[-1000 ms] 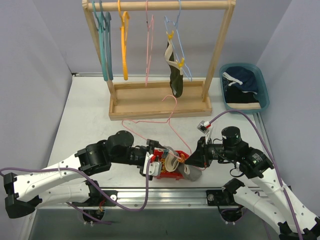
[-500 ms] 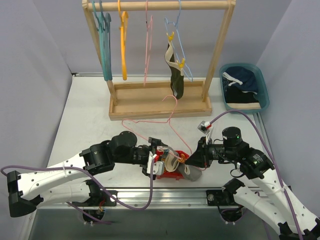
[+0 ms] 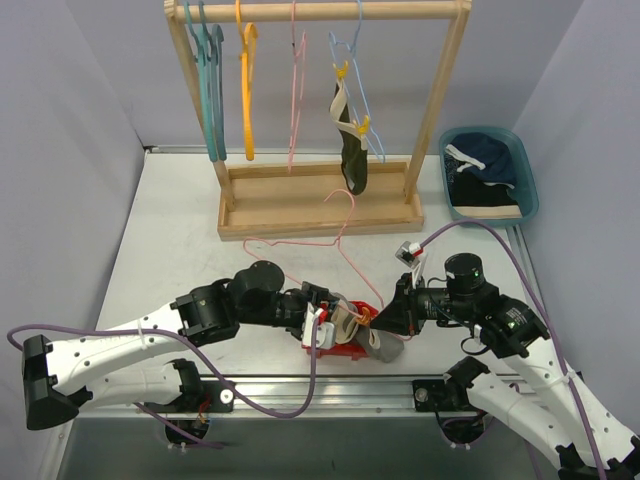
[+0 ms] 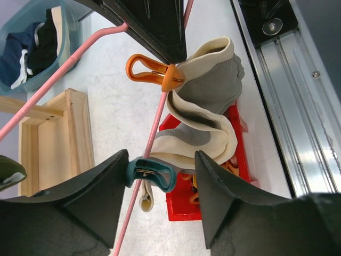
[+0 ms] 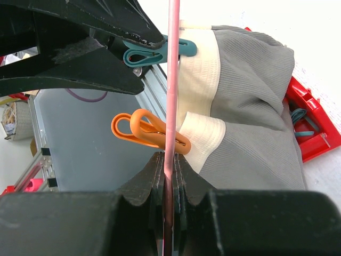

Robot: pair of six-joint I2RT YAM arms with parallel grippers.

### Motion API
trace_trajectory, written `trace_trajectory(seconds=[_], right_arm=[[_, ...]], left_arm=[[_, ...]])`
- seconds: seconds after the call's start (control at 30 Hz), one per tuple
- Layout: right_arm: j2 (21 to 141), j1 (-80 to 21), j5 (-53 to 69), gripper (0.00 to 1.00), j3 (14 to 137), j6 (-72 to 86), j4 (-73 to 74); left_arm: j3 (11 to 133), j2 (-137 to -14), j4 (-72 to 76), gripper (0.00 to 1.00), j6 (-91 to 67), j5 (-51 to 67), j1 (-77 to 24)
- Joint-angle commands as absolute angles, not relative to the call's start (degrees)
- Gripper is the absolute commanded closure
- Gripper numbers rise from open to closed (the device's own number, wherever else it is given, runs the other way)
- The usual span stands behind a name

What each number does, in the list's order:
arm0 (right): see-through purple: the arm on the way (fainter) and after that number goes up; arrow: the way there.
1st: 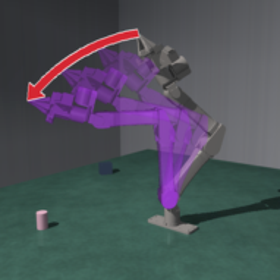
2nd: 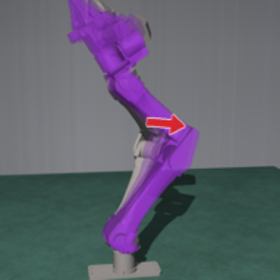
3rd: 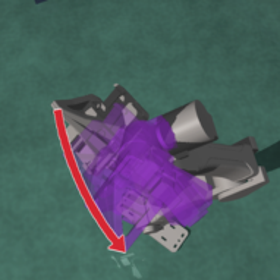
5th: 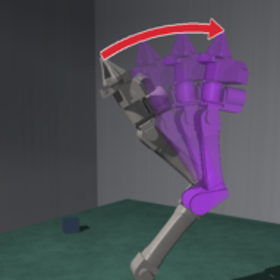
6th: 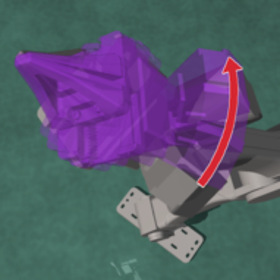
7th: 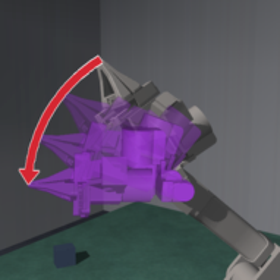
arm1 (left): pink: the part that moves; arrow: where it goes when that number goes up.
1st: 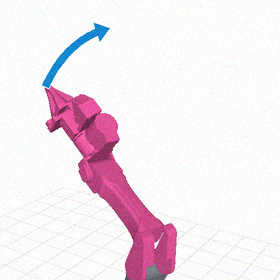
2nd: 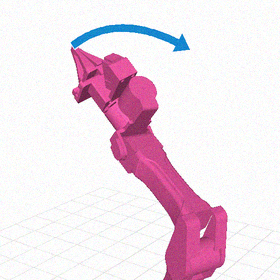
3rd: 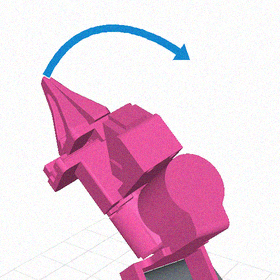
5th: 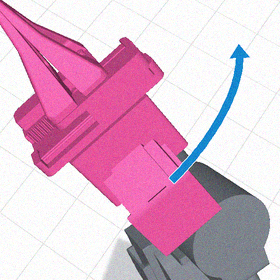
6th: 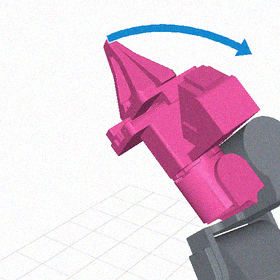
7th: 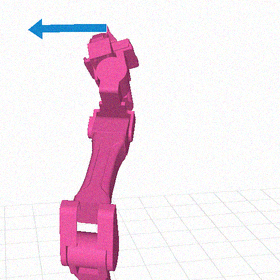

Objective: Remove the underwear clipped to the hanger

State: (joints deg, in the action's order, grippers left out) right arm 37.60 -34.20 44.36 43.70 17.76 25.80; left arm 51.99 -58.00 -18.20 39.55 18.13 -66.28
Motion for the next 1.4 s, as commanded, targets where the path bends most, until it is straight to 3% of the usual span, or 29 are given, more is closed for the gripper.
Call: trace_trajectory(seconds=[0.0, 0.07, 0.33, 0.43, 1.37], right_arm=[[36.91, -34.45, 46.05, 1.00, 46.41, 17.05, 24.61], [36.83, -34.45, 46.14, 1.00, 46.41, 17.05, 24.61], [36.65, -34.45, 46.05, 1.00, 46.14, 17.05, 24.70], [36.48, -34.45, 45.97, 1.00, 46.23, 17.23, 24.61], [36.12, -34.45, 44.57, 1.00, 46.32, 17.67, 24.96]], left_arm=[[53.70, -57.57, -15.82, 0.40, 40.43, 18.28, -66.01], [53.61, -57.66, -15.65, 0.42, 40.43, 17.93, -65.92], [53.35, -57.13, -15.03, 0.69, 40.34, 17.14, -65.83], [53.44, -57.13, -14.85, 0.97, 40.34, 16.53, -65.83], [53.97, -55.29, -12.75, 0.97, 41.31, 11.87, -66.09]])
